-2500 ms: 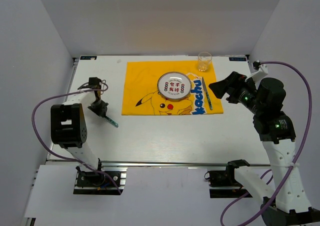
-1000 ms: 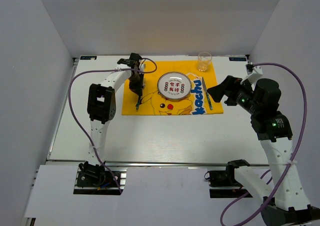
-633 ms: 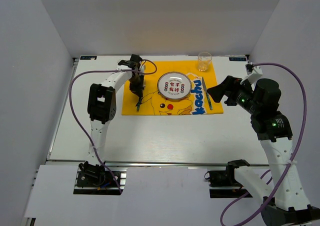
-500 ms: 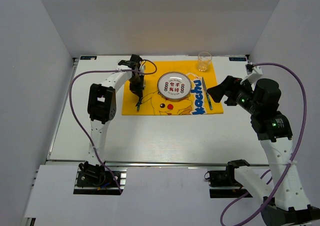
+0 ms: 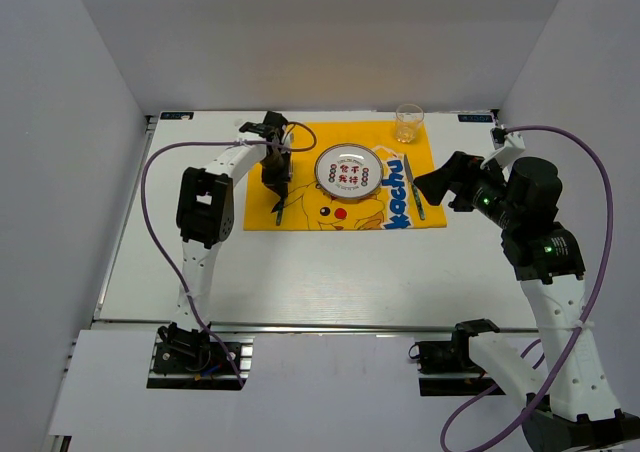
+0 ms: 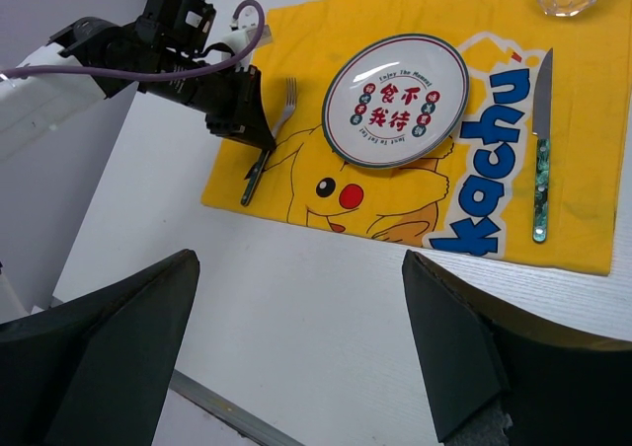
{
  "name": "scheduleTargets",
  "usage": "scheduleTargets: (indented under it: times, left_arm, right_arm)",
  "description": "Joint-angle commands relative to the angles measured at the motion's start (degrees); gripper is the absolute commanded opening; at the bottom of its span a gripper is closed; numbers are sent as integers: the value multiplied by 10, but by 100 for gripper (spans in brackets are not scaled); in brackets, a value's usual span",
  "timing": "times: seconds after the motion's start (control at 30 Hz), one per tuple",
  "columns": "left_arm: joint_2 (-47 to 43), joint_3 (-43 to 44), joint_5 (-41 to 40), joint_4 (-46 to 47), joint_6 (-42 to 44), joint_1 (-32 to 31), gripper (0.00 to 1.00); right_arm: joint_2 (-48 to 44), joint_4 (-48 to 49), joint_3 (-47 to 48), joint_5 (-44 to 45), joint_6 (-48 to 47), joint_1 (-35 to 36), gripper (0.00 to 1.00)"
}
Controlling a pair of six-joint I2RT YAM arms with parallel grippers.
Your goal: Set the dinner table for one person
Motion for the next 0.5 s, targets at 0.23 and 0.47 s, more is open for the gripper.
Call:
scheduleTargets:
  times: [0.23, 0.47]
  left_arm:
    - [-51, -11, 2, -2, -16, -5, 67]
    - [-158, -41, -89, -11, -58, -5, 98]
  right_arm:
    - [-3, 3, 3, -12, -13, 0, 89]
    - [4, -42, 33, 31, -28, -1, 89]
